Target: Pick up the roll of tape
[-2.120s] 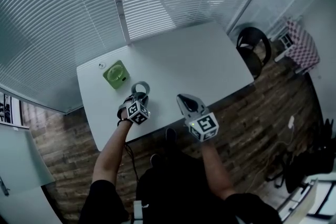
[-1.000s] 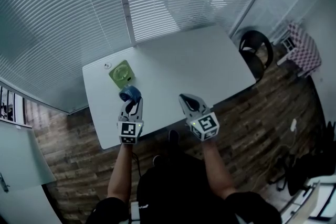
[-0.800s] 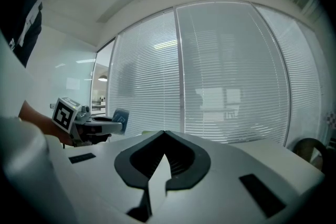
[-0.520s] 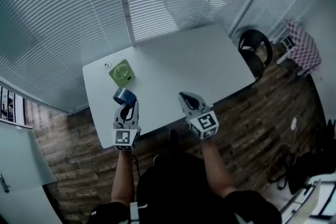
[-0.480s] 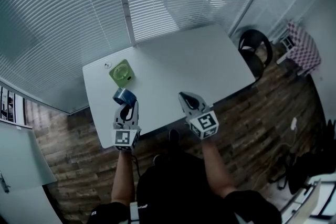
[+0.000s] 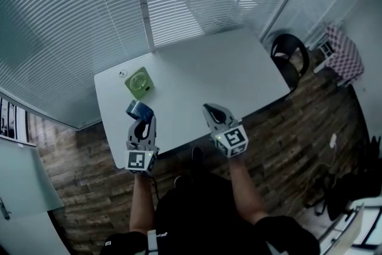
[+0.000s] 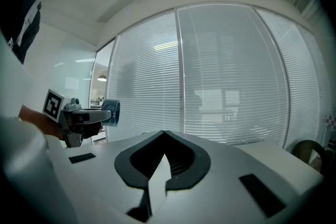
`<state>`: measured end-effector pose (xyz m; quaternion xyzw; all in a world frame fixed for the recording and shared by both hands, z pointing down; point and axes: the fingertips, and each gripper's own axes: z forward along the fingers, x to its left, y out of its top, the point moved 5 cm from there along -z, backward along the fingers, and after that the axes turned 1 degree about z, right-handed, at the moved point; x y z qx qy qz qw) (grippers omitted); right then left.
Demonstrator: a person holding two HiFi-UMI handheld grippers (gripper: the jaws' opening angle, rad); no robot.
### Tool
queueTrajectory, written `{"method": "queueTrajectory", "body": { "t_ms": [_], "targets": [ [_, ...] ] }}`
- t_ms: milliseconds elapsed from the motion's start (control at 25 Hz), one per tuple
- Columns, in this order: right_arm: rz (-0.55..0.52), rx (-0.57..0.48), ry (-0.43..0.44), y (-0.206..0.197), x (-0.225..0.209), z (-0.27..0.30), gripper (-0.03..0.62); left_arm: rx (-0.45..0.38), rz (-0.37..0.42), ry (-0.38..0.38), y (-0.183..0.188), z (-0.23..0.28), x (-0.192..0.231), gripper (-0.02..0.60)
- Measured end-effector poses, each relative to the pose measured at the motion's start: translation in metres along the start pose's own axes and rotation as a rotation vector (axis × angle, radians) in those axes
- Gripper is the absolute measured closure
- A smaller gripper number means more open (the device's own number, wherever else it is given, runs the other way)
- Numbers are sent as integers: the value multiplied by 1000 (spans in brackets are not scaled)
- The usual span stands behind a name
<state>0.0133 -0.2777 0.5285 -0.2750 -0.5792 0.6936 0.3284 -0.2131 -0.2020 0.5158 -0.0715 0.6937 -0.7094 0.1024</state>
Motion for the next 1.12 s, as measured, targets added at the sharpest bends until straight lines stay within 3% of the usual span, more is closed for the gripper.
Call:
{"method": "queueTrajectory", "body": {
  "t_ms": [280, 520, 1120],
  "targets": [
    [-20, -3, -8, 2, 2, 0, 588, 0, -6, -1, 0, 0, 1, 541],
    [-31, -8, -4, 3, 0, -2, 588, -10, -55, 4, -2, 1, 2, 541],
    [-31, -9, -4, 5, 2, -7, 588, -20, -63, -26, 1, 0, -6, 541]
  ]
}}
